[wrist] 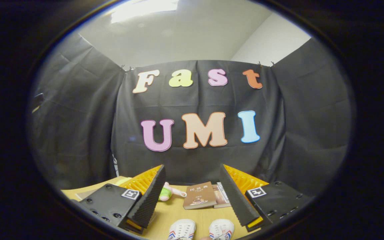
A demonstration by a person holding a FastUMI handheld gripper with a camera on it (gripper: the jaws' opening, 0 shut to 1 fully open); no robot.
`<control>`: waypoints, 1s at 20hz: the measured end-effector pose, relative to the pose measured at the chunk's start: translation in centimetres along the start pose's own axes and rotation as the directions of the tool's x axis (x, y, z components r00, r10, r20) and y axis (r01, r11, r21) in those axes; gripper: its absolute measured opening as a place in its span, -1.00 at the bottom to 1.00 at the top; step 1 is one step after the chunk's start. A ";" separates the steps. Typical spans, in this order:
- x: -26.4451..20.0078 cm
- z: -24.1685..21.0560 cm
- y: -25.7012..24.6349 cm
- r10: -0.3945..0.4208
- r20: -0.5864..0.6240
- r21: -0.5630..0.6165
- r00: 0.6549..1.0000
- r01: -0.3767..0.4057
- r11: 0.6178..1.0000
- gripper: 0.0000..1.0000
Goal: Open the storage box then place both shoes into the box .Put the left shoe in first, then the right shoe, with the right side of both shoes facing outward in a uniform manner.
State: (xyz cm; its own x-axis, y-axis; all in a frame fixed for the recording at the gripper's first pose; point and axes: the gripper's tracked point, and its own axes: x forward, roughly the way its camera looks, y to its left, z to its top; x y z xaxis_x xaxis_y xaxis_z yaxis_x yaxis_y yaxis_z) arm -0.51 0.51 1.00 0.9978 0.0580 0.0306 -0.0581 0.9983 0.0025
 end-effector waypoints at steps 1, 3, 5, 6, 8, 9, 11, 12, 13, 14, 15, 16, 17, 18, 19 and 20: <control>0.0 0.0 0.0 0.003 -0.001 -0.003 1.000 -0.003 1.000 1.00; 0.1 -0.2 0.0 0.006 -0.007 -0.001 1.000 -0.006 1.000 1.00; 0.2 -0.4 -0.2 0.003 -0.013 0.000 1.000 -0.003 1.000 1.00; 0.3 -0.5 -0.2 0.004 -0.013 0.002 1.000 -0.003 1.000 1.00; 0.5 -0.9 0.0 0.008 -0.022 0.014 1.000 -0.007 1.000 1.00; 0.6 -1.3 0.5 0.026 -0.034 0.034 0.999 -0.025 0.999 1.00; 0.6 -2.9 1.8 0.078 -0.074 0.107 0.994 -0.070 0.992 1.00; 0.5 -3.6 2.2 0.095 -0.091 0.147 0.991 -0.081 0.986 1.00; 0.5 -4.0 2.6 0.108 -0.104 0.189 0.989 -0.087 0.978 1.00; 0.4 -4.8 3.0 0.117 -0.120 0.229 0.986 -0.088 0.969 1.00; 0.4 -5.6 3.5 0.132 -0.139 0.272 0.981 -0.090 0.958 1.00; 0.3 -6.6 4.2 0.148 -0.160 0.312 0.976 -0.092 0.946 1.00; 0.2 -7.4 4.7 0.164 -0.181 0.348 0.970 -0.093 0.933 1.00; 0.1 -8.4 5.2 0.181 -0.205 0.381 0.962 -0.092 0.920 1.00; 0.0 -9.3 5.9 0.206 -0.229 0.418 0.951 -0.095 0.904 1.00; -0.1 -10.1 6.7 0.234 -0.243 0.456 0.942 -0.102 0.884 1.00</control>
State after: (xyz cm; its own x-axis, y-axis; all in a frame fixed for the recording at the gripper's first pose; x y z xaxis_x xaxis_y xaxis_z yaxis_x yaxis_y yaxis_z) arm -0.72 7.25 -9.05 0.9333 0.2891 -0.2129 -0.1671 0.8746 0.4551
